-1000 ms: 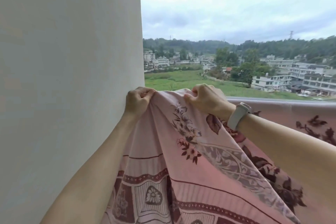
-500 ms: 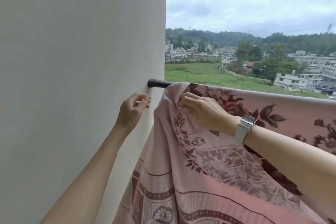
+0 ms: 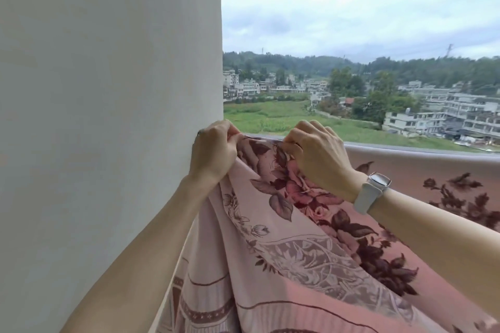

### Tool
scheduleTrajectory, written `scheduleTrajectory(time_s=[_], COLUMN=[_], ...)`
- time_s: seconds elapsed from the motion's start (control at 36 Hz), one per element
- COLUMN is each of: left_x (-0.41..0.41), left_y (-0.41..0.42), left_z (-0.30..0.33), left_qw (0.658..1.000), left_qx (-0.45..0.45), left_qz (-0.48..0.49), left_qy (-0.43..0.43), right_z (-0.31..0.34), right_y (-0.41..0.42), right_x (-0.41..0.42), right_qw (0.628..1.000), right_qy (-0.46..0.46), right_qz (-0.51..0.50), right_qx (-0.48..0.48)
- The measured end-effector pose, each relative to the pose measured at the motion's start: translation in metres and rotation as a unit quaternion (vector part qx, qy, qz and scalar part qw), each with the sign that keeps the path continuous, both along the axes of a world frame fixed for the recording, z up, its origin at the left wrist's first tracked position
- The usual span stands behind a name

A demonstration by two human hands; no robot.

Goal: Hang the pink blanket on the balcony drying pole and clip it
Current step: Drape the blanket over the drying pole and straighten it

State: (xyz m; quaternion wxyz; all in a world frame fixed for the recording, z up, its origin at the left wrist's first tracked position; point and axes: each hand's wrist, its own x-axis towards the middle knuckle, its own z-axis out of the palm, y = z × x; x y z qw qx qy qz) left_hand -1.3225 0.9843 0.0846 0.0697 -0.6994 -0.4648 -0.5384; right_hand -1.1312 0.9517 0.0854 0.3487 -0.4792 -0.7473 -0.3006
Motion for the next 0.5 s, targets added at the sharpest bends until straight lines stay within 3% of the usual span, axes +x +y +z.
scheduleTrajectory(time_s=[0.11, 0.22, 0.28, 0.5], left_x=[-0.002, -0.016, -0.026, -0.029], left_y=[0.005, 0.003, 0.000, -0.019], left_z=[0.006, 0.007, 0.007, 0.008], left_qw=[0.992, 0.956, 0.942, 0.960], left_qx=[-0.048, -0.045, -0.040, -0.077], left_qz=[0.041, 0.095, 0.133, 0.233], left_qy=[-0.111, -0.274, -0.306, -0.134], right_z=[0.009, 0.022, 0.029, 0.054], right_y=[0.004, 0.005, 0.003, -0.006], right_x=[0.000, 0.017, 0.029, 0.082], right_qw=[1.000, 0.998, 0.997, 0.984], right_qy=[0.017, 0.036, 0.050, 0.131], right_qz=[-0.020, -0.048, -0.064, -0.120], right_qx=[0.001, -0.015, -0.016, 0.015])
